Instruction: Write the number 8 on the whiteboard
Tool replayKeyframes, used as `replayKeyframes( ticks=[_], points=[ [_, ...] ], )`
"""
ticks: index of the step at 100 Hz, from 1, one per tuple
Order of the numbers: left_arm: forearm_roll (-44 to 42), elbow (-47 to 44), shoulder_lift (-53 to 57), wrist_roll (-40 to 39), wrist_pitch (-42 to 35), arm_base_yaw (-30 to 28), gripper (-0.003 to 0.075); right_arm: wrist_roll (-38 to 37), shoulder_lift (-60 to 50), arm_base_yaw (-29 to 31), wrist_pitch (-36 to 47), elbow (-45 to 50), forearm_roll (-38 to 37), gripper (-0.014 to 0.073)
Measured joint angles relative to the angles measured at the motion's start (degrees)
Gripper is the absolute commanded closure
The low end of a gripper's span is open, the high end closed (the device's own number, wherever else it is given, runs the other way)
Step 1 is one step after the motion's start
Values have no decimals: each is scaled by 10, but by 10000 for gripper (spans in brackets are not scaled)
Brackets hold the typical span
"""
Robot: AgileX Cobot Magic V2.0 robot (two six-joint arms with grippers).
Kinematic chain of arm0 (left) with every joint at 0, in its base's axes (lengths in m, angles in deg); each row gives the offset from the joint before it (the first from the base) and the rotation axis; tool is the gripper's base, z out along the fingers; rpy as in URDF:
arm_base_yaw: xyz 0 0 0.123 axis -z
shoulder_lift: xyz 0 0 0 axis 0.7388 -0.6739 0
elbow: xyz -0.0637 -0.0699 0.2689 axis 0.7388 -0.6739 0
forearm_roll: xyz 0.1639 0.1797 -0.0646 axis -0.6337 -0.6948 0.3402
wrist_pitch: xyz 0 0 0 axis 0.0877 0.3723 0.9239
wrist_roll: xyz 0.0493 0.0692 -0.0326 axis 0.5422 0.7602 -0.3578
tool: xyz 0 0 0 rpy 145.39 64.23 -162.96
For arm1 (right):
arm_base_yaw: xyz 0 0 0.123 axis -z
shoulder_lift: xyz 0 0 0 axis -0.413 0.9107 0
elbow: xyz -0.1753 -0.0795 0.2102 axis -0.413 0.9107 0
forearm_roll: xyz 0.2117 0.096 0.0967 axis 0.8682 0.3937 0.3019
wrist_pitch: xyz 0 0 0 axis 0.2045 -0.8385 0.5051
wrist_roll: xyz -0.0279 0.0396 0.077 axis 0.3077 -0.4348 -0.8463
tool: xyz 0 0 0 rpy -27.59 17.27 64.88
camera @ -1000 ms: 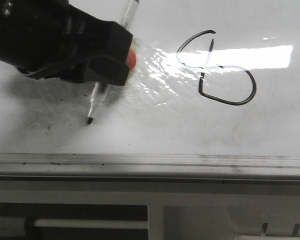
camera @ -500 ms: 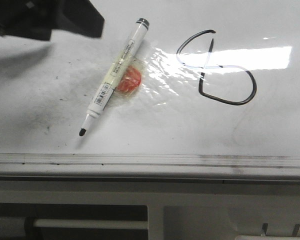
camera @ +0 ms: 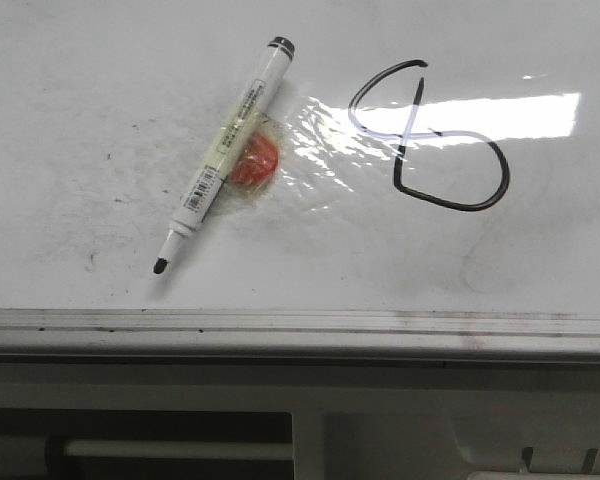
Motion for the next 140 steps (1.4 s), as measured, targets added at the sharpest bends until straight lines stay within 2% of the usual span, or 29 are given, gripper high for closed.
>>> replayKeyframes(
  ticks=[21, 68, 75, 82, 87, 94, 104, 114, 123, 140],
  points=[
    [0, -20, 29, 0, 0, 0, 741, -1, -1, 0, 69, 11, 1, 637],
    [-1, -25, 32, 0, 0, -1, 741, -3, -1, 0, 76, 11, 1, 637],
    [-46, -27, 33, 0, -3, -11, 741, -3, -1, 0, 76, 11, 1, 637],
    [-147, -35, 34, -12, -3, -33, 741, -3, -1, 0, 78, 11, 1, 637],
    [-237, -45, 35, -54, -3, -57, 741, -3, -1, 0, 78, 11, 1, 637],
    [-392, -66, 38, -173, -5, -104, 741, -3, -1, 0, 78, 11, 1, 637],
    [-665, -101, 62, -423, 8, -183, 741, -3, -1, 0, 78, 11, 1, 637],
    [-861, -135, 121, -633, 50, -243, 741, -3, -1, 0, 78, 11, 1, 637],
    [-947, -165, 168, -742, 87, -289, 741, -3, -1, 0, 78, 11, 1, 637],
    [-983, -180, 225, -822, 135, -348, 741, -4, -1, 0, 79, 11, 1, 637]
  ],
)
